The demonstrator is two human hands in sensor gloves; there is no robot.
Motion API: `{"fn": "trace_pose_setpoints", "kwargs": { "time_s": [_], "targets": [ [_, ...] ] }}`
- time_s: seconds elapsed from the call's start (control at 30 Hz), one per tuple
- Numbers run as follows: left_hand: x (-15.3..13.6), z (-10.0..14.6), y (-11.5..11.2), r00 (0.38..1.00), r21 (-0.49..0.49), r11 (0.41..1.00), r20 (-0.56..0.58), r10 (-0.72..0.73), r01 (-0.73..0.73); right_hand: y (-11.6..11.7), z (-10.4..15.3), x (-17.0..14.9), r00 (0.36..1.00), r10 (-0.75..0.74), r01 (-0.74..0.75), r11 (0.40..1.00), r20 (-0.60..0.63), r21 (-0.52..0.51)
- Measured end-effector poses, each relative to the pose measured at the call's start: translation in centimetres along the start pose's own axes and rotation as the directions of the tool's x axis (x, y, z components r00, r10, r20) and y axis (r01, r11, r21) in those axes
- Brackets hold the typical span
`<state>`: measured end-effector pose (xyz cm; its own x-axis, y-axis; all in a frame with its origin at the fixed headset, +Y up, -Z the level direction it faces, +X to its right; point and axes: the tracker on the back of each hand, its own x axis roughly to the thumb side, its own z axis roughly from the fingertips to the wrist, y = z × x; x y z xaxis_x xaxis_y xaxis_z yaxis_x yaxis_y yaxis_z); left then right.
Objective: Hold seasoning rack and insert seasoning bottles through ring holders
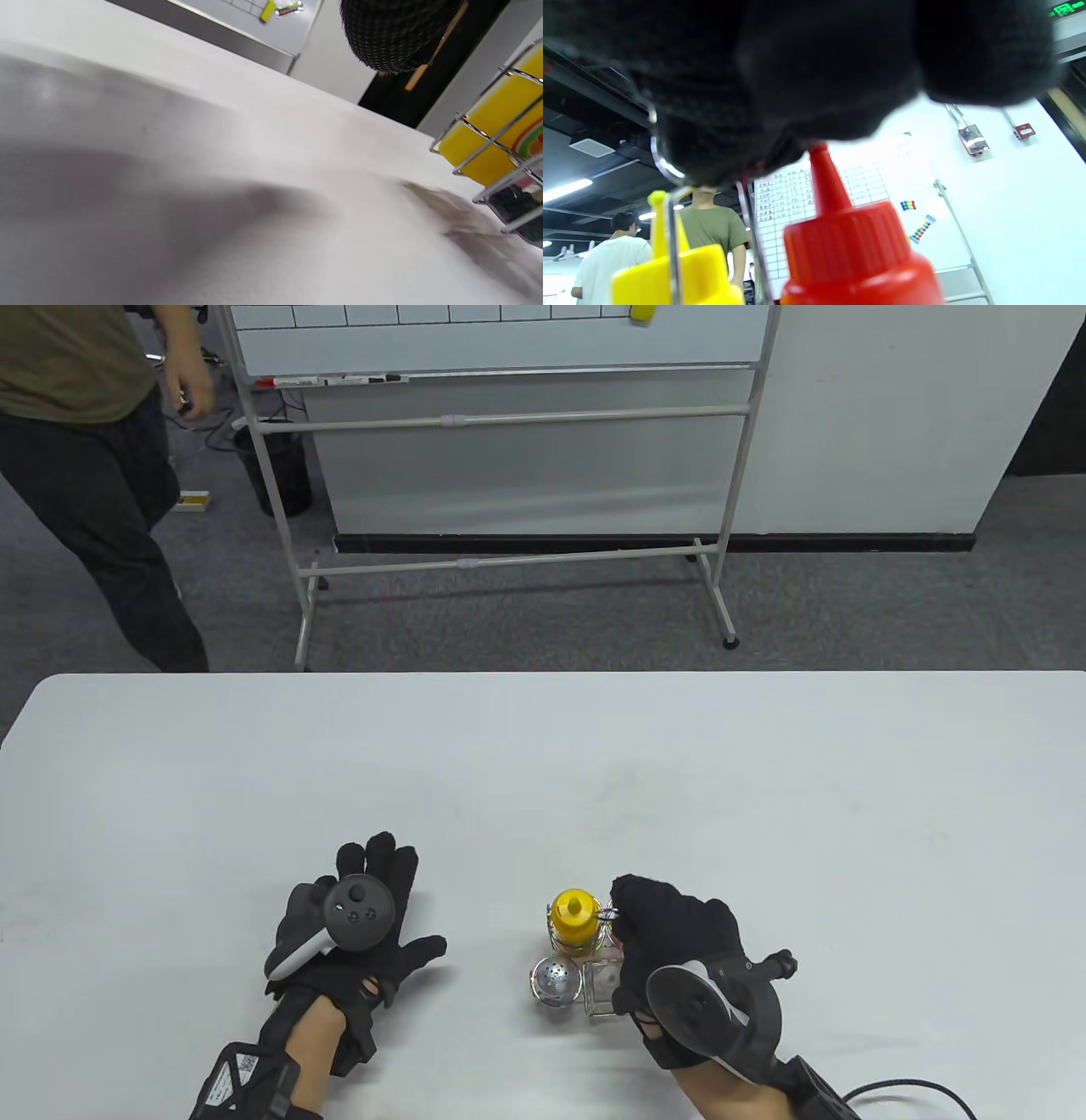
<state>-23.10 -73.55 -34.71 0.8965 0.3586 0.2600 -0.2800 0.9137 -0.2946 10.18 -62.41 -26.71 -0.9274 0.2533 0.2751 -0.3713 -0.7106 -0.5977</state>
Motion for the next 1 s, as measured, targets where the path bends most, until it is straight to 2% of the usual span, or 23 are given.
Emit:
{"fn": "trace_pose_setpoints", "kwargs": {
  "time_s": [0.23,0.4,0.53,0.6,0.8,1.0],
  "targets": [
    [1.4,0.6,0.8,0.999,-0.017,0.999,0.018,-0.039,0.039,2.0,-5.6,0.0,0.996,0.053,-0.052,0.998,-0.064,0.024],
    [2.0,0.9,1.3,0.998,0.010,0.999,0.050,-0.047,0.047,5.4,-10.1,-0.7,0.984,0.090,-0.084,0.995,-0.153,0.048],
    [1.7,0.8,1.1,0.998,-0.034,0.998,0.030,-0.053,0.054,8.8,-12.8,-1.9,0.968,0.100,-0.081,0.993,-0.230,0.091],
    [1.7,0.8,1.1,0.999,-0.057,0.997,0.028,-0.043,0.044,10.1,-13.5,-2.4,0.959,0.114,-0.087,0.990,-0.260,0.113],
    [1.4,0.9,1.6,0.999,-0.039,0.999,0.022,-0.026,0.027,13.1,-14.4,-3.0,0.934,0.147,-0.100,0.982,-0.324,0.159],
    [1.3,0.9,1.4,0.999,-0.066,0.997,0.006,-0.042,0.042,13.9,-14.2,-3.4,0.920,0.171,-0.116,0.978,-0.352,0.173]
  ]
}}
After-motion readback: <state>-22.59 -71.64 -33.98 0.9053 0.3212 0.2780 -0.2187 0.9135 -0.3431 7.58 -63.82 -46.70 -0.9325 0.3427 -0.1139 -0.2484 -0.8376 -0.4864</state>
